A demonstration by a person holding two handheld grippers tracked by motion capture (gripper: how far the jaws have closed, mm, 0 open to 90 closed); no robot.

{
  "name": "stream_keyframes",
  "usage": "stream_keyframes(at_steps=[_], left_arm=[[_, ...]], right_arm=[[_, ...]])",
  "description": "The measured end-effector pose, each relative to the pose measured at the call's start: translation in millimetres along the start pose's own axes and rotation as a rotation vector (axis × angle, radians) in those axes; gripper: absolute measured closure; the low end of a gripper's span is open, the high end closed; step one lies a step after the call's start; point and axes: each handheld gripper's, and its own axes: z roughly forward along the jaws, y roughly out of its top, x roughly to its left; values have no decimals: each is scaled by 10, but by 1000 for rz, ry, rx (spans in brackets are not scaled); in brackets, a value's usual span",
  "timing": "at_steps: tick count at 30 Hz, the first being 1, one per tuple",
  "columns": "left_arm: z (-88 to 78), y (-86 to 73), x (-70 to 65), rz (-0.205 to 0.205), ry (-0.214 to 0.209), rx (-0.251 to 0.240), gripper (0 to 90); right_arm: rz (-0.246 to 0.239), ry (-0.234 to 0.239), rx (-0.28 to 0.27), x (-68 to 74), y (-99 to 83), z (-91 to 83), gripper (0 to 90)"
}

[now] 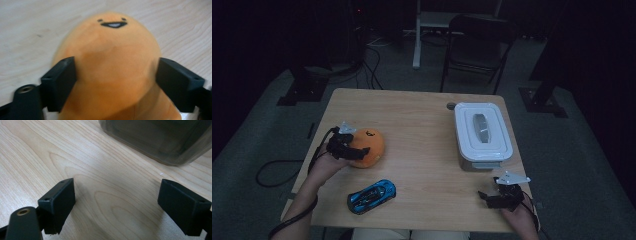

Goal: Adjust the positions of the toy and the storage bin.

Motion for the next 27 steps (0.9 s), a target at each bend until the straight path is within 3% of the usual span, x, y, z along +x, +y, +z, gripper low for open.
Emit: stream_keyframes(at_steps=[2,5,8,9,10,13,18,27], left_arm=[[51,-31,1,3,-15,17,154],[104,-98,-25,39,12,29,195],[97,-137,-20,28,14,14,386],[83,-145,-12,18,14,9,386],[41,-149,-14,13,31,-5,533],[-66,-138,-18,-2,57,-30,609],[-321,-166,55,-63,140,-45,640],[-629,-372,203,-188,200,-35,639]], right_arm=[[0,0,0,0,0,0,140],[2,-1,0,0,0,0,140],[2,-1,0,0,0,1,140],[2,-1,0,0,0,1,140],[3,-2,0,0,0,0,140],[3,-2,0,0,0,0,140],[5,-3,0,0,0,1,140],[4,-3,0,0,1,1,140]])
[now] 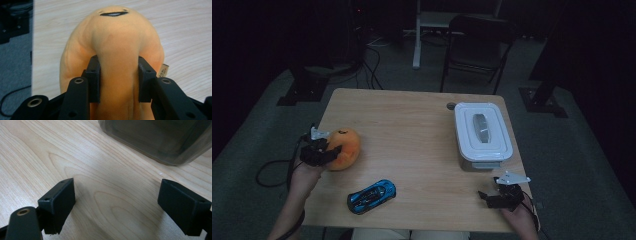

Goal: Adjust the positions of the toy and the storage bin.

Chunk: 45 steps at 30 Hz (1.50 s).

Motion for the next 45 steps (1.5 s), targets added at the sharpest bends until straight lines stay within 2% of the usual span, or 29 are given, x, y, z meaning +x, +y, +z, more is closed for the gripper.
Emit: stream_keyframes(at_steps=[5,7,8,9,10,15,18,19,21,22,24,27,28,30,32,34,36,38,39,40,42,43,44,45], left_arm=[[57,-88,27,-42,-13,-2,636],[103,-108,21,-41,-23,13,634],[179,-146,14,-38,-39,27,634],[260,-200,18,-47,-53,17,635],[282,-221,29,-61,-63,15,637],[315,-266,50,-58,-86,13,638],[258,-243,57,-50,-103,0,463],[216,-228,55,-46,-97,-8,384],[192,-221,58,-46,-100,-12,285],[127,-219,59,-15,-145,-28,215],[63,-203,32,14,-128,-31,186],[16,-192,24,16,-143,-42,140],[-46,-184,5,26,-151,-59,112],[-93,-174,-19,27,-145,-60,12],[-139,-165,-38,28,-152,-77,3],[-184,-147,-89,37,-166,-103,3],[-214,-138,-167,72,-203,-153,4],[-208,-131,-256,90,-229,-163,4],[-188,-127,-327,98,-260,-174,4],[-171,-120,-370,100,-273,-168,4],[-108,-96,-515,131,-295,-151,4],[-108,-96,-515,131,-295,-151,4],[-47,-70,-650,148,-325,-137,4],[-47,-70,-650,148,-325,-137,4]], right_arm=[[0,0,0,0,0,0,140],[0,0,0,0,0,0,140],[0,0,0,0,0,0,140],[0,0,0,0,0,0,140],[0,0,0,0,0,0,140],[3,-2,1,-3,0,-1,139],[4,-2,1,-6,1,0,136],[3,-1,2,-6,1,1,132],[3,0,3,-8,1,1,130],[7,-4,5,-9,2,1,127],[15,-12,5,-12,3,1,127],[37,-34,5,-22,2,1,127],[41,-40,4,-22,0,-1,128],[43,-42,4,-18,-11,-14,128],[47,-36,2,-20,-30,-39,128],[57,-35,4,-32,-53,-68,128],[64,-67,5,-46,-78,-122,128],[92,-78,-25,-59,-100,-191,128],[102,-80,-39,-68,-109,-219,128],[115,-84,-55,-89,-122,-263,128],[125,-107,-60,-131,-142,-310,128],[123,-124,-57,-149,-152,-328,128],[120,-139,-54,-169,-162,-344,128],[119,-150,-51,-189,-173,-361,128]])
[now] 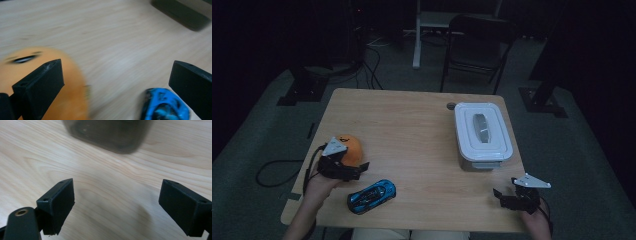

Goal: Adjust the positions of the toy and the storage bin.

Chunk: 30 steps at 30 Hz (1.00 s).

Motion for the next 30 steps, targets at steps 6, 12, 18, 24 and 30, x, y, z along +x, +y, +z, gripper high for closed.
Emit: stream_keyframes(at_steps=[6,12,18,24,30], left_arm=[[357,121,-327,36,-83,30,4],[577,236,-553,65,-137,19,4],[831,330,-741,107,-151,-2,4],[1018,419,-870,134,-158,13,4],[1280,585,-1046,165,-164,30,4]], right_arm=[[1,-62,2,-155,-14,-54,128],[16,-101,3,-329,40,-38,130],[38,-127,16,-494,145,19,131],[49,-156,7,-636,258,65,131],[76,-174,-6,-760,367,155,131]])
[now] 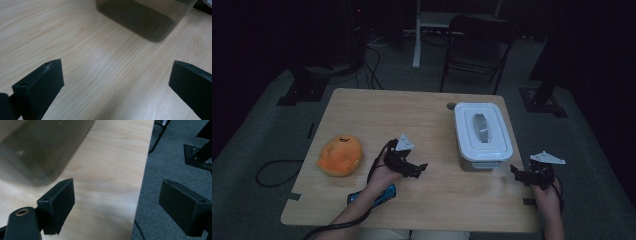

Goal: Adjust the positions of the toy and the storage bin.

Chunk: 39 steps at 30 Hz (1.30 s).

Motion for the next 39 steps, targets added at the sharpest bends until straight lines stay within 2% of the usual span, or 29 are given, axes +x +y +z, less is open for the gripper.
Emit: stream_keyframes(at_steps=[1,3,4,6,8,12,13,18,21,23,28,34,36,39], left_arm=[[90,71,-22,-9,-7,-21,4],[198,142,-39,-13,-7,-23,4],[198,142,-39,-13,-7,-23,4],[400,236,-52,4,9,-4,4],[463,263,-50,-7,9,-5,4],[719,355,-37,-21,10,11,4],[833,387,-24,-22,11,25,4],[1045,461,55,-37,39,51,4],[1087,494,90,-40,51,51,4],[1173,573,146,-47,73,65,4],[1229,668,179,-55,75,69,4],[1259,679,184,-58,60,77,4],[1261,686,153,-44,49,79,4],[1259,686,137,-33,49,88,4]], right_arm=[[3,0,2,-28,47,54,131],[17,-8,2,-55,86,123,131],[23,-6,4,-70,103,162,131],[31,-14,4,-86,129,228,131],[37,-15,0,-100,167,304,131],[36,-17,2,-107,233,386,131],[33,-12,0,-106,286,425,132],[21,-1,-13,-85,411,515,133],[11,6,-11,-62,469,586,133],[19,17,-21,-52,507,637,140],[59,24,-55,-79,589,675,152],[73,44,-55,-95,633,718,153],[57,61,-52,-84,651,735,194],[30,60,-54,-47,670,744,214]])
